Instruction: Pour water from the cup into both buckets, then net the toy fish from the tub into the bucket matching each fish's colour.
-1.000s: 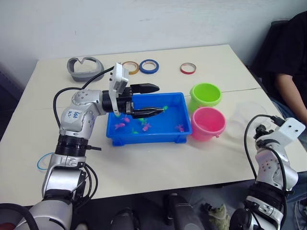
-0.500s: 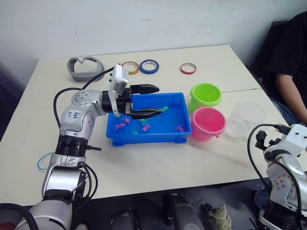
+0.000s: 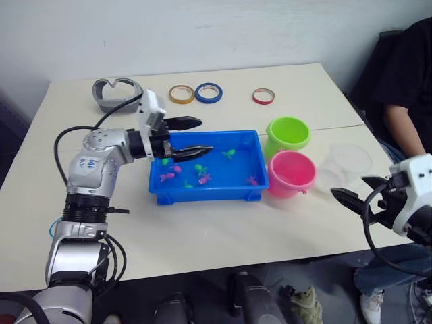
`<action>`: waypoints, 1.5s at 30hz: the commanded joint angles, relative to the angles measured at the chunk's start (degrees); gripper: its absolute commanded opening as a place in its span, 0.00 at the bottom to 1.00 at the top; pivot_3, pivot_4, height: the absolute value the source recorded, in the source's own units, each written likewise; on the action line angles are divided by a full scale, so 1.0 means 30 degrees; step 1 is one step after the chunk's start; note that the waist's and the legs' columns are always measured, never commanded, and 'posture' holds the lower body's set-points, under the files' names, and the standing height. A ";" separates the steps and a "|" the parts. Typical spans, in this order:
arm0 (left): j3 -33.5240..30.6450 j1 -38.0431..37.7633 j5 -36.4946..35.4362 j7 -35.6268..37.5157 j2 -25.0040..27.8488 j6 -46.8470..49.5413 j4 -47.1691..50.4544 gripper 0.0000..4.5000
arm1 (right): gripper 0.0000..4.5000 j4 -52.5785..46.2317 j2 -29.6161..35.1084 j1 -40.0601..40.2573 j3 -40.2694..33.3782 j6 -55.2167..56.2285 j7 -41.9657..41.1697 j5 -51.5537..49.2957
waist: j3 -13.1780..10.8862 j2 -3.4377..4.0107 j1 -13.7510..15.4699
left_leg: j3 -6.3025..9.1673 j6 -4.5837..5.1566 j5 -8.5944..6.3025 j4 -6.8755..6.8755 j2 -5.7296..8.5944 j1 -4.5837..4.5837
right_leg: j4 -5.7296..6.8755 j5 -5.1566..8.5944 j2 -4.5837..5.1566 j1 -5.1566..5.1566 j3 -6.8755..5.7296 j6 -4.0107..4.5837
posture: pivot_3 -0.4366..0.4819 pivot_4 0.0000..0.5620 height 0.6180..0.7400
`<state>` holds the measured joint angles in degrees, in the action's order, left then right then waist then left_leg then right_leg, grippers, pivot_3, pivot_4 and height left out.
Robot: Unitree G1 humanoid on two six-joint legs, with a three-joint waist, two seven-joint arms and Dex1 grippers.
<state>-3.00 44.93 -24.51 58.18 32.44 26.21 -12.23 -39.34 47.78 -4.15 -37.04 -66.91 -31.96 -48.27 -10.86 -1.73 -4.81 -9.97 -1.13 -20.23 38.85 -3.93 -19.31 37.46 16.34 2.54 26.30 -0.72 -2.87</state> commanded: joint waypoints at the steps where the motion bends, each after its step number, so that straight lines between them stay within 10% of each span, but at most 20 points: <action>1: -0.1349 -0.0294 0.0067 -0.1440 0.0753 0.0549 0.0465 1.00 | 0.98 -0.0275 0.0527 -0.1332 0.1525 0.0781 -0.1465 -0.1766 | -0.0021 -0.0038 0.0089 | 0.0004 -0.0002 -0.0001 0.0000 -0.0006 -0.0008 | -0.0010 -0.0001 0.0002 -0.0001 -0.0005 0.0002 | 0.48 0.27 0.89; 14: -0.4434 -0.5294 0.1327 -0.6579 0.3705 0.3305 0.0410 1.00 | 0.98 0.0239 -0.2334 -0.3570 0.9835 0.9456 -0.4723 0.2063 | -0.0030 -0.0062 0.0718 | 0.0016 0.0059 -0.0088 0.0075 -0.0115 -0.0276 | -0.0166 -0.0008 0.0009 0.0138 -0.0171 -0.0002 | 0.48 0.27 0.89; 45: -0.3960 -0.7466 0.3796 -0.7949 0.4038 -0.0725 -0.7218 1.00 | 0.98 0.0343 -0.2281 -0.2092 1.2389 1.4699 -0.7155 0.5276 | 0.0013 -0.0127 0.1071 | 0.0000 0.0107 -0.0117 0.0126 -0.0025 -0.0255 | -0.0120 -0.0041 0.0107 0.0120 -0.0445 0.0027 | 0.48 0.27 0.89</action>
<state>-15.03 22.23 -14.14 34.10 43.42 24.35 -32.56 -36.27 40.25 -10.48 0.04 -24.21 -52.71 -32.59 -10.82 -2.12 -1.60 -9.98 -0.82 -20.58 39.24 -4.00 -20.07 37.10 16.21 2.86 26.66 -2.06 -2.78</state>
